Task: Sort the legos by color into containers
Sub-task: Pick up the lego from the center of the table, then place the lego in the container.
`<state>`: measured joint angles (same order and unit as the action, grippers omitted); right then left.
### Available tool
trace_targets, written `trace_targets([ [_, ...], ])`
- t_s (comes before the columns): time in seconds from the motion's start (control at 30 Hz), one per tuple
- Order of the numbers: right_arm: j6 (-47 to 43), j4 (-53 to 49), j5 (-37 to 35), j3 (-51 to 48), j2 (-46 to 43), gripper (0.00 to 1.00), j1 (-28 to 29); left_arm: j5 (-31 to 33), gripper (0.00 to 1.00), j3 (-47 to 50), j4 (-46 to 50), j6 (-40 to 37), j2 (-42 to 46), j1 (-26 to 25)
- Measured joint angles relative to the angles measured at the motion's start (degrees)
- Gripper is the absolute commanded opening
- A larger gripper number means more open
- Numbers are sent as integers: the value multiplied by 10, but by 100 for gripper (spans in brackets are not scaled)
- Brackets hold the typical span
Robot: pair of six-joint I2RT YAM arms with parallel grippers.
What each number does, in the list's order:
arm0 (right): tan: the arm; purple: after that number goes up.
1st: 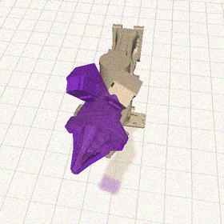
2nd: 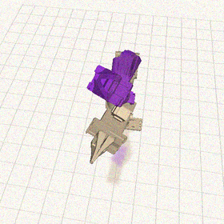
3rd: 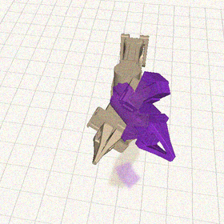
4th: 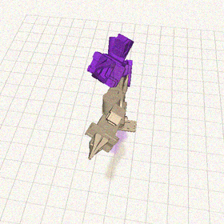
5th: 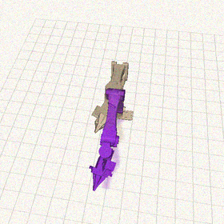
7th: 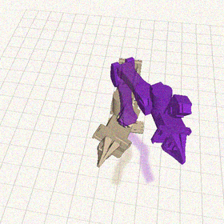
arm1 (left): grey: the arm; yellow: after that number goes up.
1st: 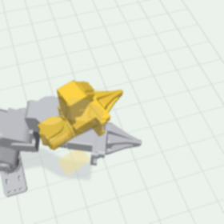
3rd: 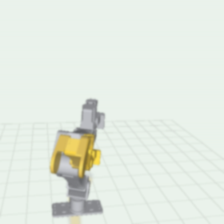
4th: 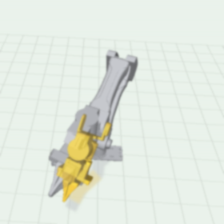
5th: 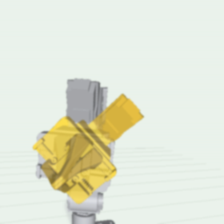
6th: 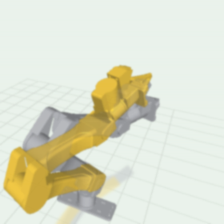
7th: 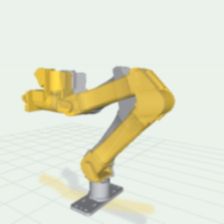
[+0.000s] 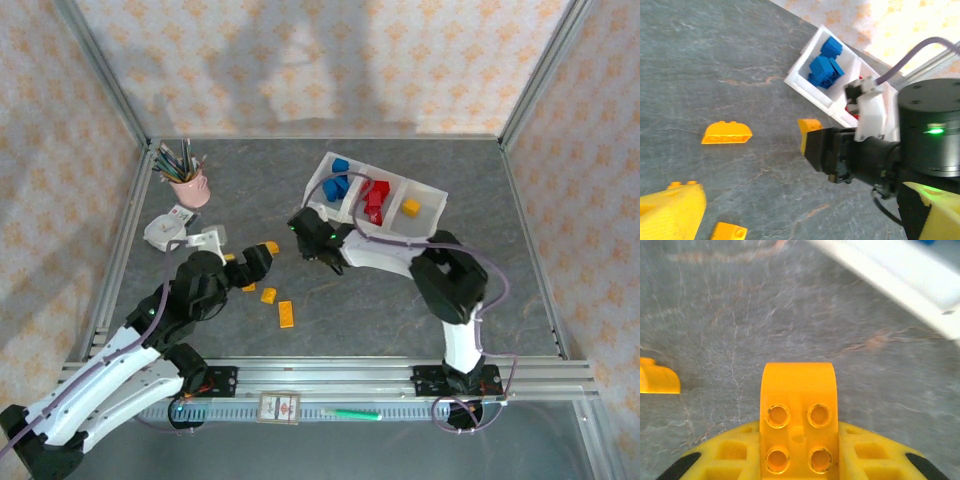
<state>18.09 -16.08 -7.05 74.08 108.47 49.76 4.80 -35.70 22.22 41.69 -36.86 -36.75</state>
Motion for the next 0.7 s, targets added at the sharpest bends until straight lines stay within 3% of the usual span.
trace_targets([
  [0.23,40,-15,2,-91,-150,28,-63,-64,99,-4,-60,-8,-77,0],
  [0.4,56,-33,6,-145,-236,29,-154,-104,99,-18,-110,-12,-145,-12],
  [0.7,54,-40,13,-164,-270,29,-313,-134,99,-68,-186,-19,-265,-57],
])
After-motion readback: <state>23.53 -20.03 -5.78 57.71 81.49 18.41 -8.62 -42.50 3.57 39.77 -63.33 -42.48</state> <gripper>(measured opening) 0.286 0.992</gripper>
